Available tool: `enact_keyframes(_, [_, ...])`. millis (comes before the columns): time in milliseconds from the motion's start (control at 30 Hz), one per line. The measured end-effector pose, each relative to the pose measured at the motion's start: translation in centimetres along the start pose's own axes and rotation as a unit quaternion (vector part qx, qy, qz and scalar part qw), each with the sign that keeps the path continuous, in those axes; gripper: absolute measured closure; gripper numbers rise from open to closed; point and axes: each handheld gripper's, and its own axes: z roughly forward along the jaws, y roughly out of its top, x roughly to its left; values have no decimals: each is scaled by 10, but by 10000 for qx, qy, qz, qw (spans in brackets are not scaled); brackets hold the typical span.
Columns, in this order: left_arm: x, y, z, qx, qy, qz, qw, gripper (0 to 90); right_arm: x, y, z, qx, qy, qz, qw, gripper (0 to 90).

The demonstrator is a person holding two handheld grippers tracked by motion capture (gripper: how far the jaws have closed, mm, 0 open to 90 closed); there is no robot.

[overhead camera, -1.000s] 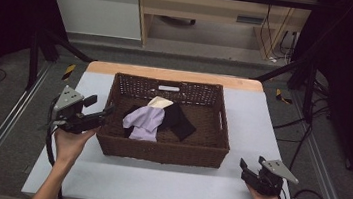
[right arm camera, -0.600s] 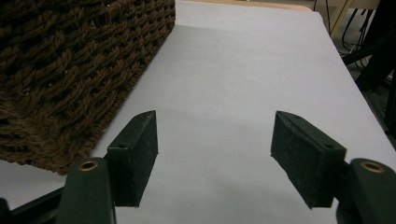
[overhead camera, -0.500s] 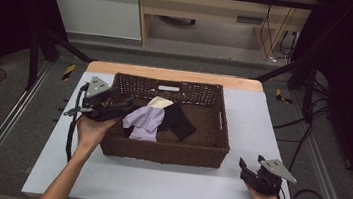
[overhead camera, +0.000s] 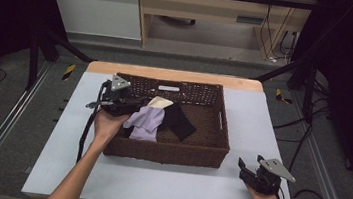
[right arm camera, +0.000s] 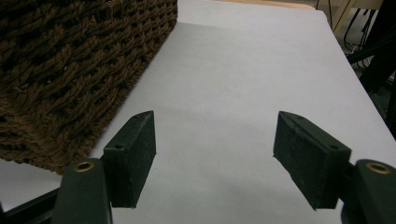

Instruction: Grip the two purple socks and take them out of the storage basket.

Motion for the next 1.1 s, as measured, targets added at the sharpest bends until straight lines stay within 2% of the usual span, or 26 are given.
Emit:
enact_keyframes(267, [-4,-7,20,467,74,222,9986,406,1,-1,0,13,0,-6,10000,302])
enact_keyframes(400, [-3,-10,27,719,92,189,9972,431,1,-1,2,39,-12,-27,10000,300])
enact_keyframes(500, [-5,-12,30,863,104,245,9959,444,1,-2,3,82,-5,-37,10000,299])
enact_keyframes(633, [-10,-14,35,1115,211,479,9924,437,2,-2,1,67,18,-28,10000,298])
enact_keyframes(667, [-11,-15,36,1184,184,514,9915,439,1,-2,0,55,9,-43,10000,296])
enact_keyframes(700, [-11,-15,36,1184,184,514,9915,444,1,-2,0,55,9,-43,10000,296])
enact_keyframes(767, [-12,-16,40,1341,204,551,9892,447,2,-3,-1,65,28,-65,10000,293])
enact_keyframes(933, [-10,-18,47,1725,218,445,9838,450,3,-3,0,102,29,-99,9999,291])
enact_keyframes(1100, [-13,-20,52,1998,287,566,9778,469,3,-3,-1,105,25,-79,9999,289])
